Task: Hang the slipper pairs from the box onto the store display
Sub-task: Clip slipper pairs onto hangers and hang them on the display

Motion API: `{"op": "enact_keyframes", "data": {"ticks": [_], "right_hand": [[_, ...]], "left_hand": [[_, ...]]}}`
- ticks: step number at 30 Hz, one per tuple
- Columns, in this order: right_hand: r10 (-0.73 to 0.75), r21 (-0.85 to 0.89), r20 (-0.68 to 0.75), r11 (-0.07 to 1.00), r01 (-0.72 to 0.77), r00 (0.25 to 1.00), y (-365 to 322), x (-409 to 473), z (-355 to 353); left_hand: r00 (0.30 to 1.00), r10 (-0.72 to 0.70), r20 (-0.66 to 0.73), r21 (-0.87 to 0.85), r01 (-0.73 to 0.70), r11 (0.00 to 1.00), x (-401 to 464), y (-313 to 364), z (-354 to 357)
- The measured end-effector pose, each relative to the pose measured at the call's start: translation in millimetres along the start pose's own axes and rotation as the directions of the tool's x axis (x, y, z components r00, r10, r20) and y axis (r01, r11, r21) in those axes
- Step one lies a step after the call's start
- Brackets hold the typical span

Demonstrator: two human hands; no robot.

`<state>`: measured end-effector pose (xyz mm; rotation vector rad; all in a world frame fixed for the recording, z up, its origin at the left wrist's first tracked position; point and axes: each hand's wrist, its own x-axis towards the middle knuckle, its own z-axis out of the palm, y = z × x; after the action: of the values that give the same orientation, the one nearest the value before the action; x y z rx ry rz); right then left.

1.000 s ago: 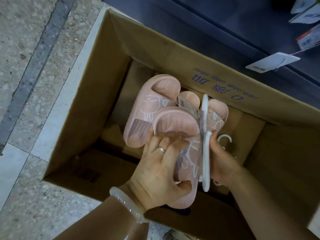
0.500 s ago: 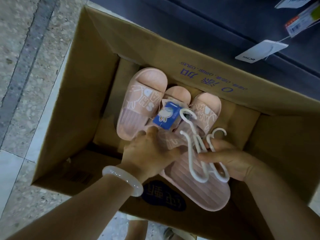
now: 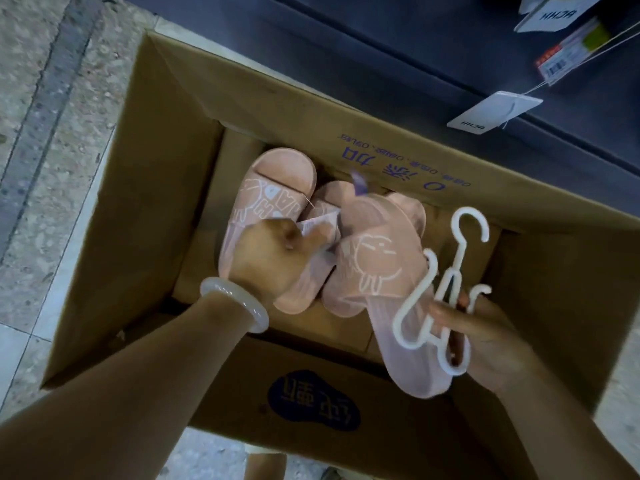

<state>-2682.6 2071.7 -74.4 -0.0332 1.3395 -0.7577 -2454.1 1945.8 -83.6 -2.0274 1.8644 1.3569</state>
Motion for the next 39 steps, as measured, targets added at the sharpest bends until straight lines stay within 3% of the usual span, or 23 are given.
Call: {"op": "enact_keyframes", "data": {"ticks": [2,3,6,8,11,14,19,23,28,32,39], "right_hand": [[-0.033,0.051,-0.057,0.998,0.035,0.998,-1.7,15.0,3.5],[-0.048,0.061,-0.080,0.997,0.053,0.996,0.0,22.4,6.2],[-0.141,-0.046,-0.209,0.990,0.134,0.968,16.6,35.6,14.4],[-0.192,-0.115,-0.294,0.980,0.165,0.936,30.2,36.5,16.4],[-0.219,-0.148,-0.336,0.973,0.178,0.916,42.1,32.7,16.7],[-0.194,-0.173,-0.360,0.975,0.139,0.913,47.4,31.3,12.0],[-0.235,-0.297,-0.337,0.946,0.134,0.912,36.7,30.0,12.9],[-0.208,-0.300,-0.376,0.949,0.093,0.903,31.4,29.0,5.2],[-0.215,-0.348,-0.341,0.933,0.089,0.915,22.5,21.3,6.2],[-0.220,-0.432,-0.284,0.898,0.080,0.933,7.3,16.0,17.0],[-0.180,-0.417,-0.276,0.907,0.052,0.944,-24.2,-29.4,25.5]], "left_hand": [[0.970,0.133,-0.204,0.180,-0.097,0.979,21.3,-10.4,-1.9],[0.955,0.201,-0.217,0.268,-0.140,0.953,30.7,-13.4,-2.6],[0.971,0.240,-0.002,0.398,-0.219,0.891,51.4,-16.4,-0.8],[0.967,0.191,0.171,0.498,-0.252,0.830,61.0,-14.0,-3.5],[0.965,0.125,0.229,0.604,-0.242,0.760,62.6,-12.4,-6.1],[0.958,0.162,0.237,0.559,-0.271,0.783,47.2,-10.4,5.5],[0.883,0.201,0.424,0.452,-0.398,0.798,42.6,-10.4,11.6],[0.850,0.241,0.467,0.350,-0.429,0.833,50.2,-3.6,3.7],[0.796,0.158,0.584,0.364,-0.431,0.826,46.1,21.7,3.0],[0.794,0.104,0.599,0.310,-0.350,0.884,33.9,42.0,2.6],[0.849,0.052,0.526,0.167,-0.163,0.972,6.5,66.5,-34.4]]}}
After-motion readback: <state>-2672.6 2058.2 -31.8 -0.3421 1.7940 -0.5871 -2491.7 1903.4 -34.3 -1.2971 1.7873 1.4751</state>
